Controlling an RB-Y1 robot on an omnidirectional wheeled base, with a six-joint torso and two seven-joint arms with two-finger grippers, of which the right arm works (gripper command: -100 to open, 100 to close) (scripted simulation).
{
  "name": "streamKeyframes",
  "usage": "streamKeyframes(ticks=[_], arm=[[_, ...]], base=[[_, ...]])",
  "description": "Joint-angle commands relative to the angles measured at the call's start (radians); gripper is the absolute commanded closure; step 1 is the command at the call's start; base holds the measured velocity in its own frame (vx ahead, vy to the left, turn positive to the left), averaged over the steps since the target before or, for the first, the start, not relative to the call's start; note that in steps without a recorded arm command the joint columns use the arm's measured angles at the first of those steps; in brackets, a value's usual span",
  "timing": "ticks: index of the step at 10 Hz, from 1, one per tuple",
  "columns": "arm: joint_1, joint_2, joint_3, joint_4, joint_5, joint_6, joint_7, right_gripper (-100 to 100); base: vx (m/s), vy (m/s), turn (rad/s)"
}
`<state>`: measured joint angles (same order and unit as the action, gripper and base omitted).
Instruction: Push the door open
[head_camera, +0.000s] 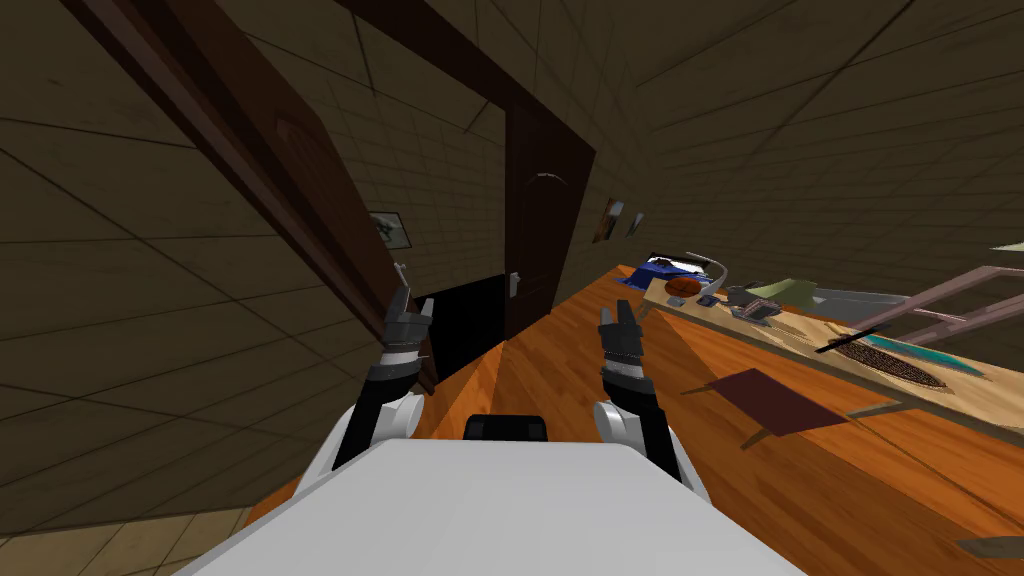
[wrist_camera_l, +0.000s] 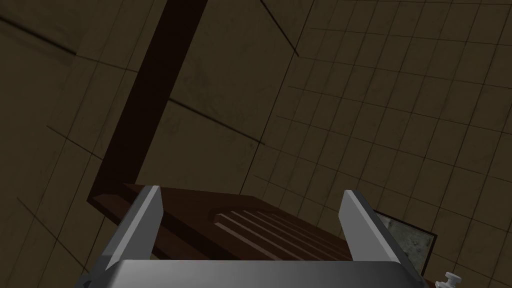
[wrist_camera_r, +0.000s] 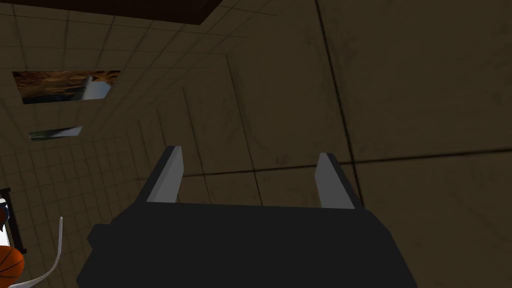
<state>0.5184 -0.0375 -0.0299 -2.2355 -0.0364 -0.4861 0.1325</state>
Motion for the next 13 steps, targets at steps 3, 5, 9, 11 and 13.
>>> streamKeyframes(ticks=[3,5,9,11,13], arm=[[-0.038,-0.041,0.026,0.076,-0.021,-0.003,-0.031,-100],[-0.06,-0.063,0.041,0.118,-0.032,-0.005,-0.048,-100],[-0.115,-0.121,0.079,0.226,-0.061,-0.009,-0.091,-100],[-0.146,-0.154,0.1,0.28,-0.078,-0.011,-0.116,-100],[-0.18,-0.189,0.123,0.353,-0.096,-0.014,-0.143,-100]], base=[[0.099,-0.026,0.111],[0.117,-0.021,0.078],[0.091,-0.024,0.113],[0.08,-0.031,0.14],[0.099,-0.046,0.142]])
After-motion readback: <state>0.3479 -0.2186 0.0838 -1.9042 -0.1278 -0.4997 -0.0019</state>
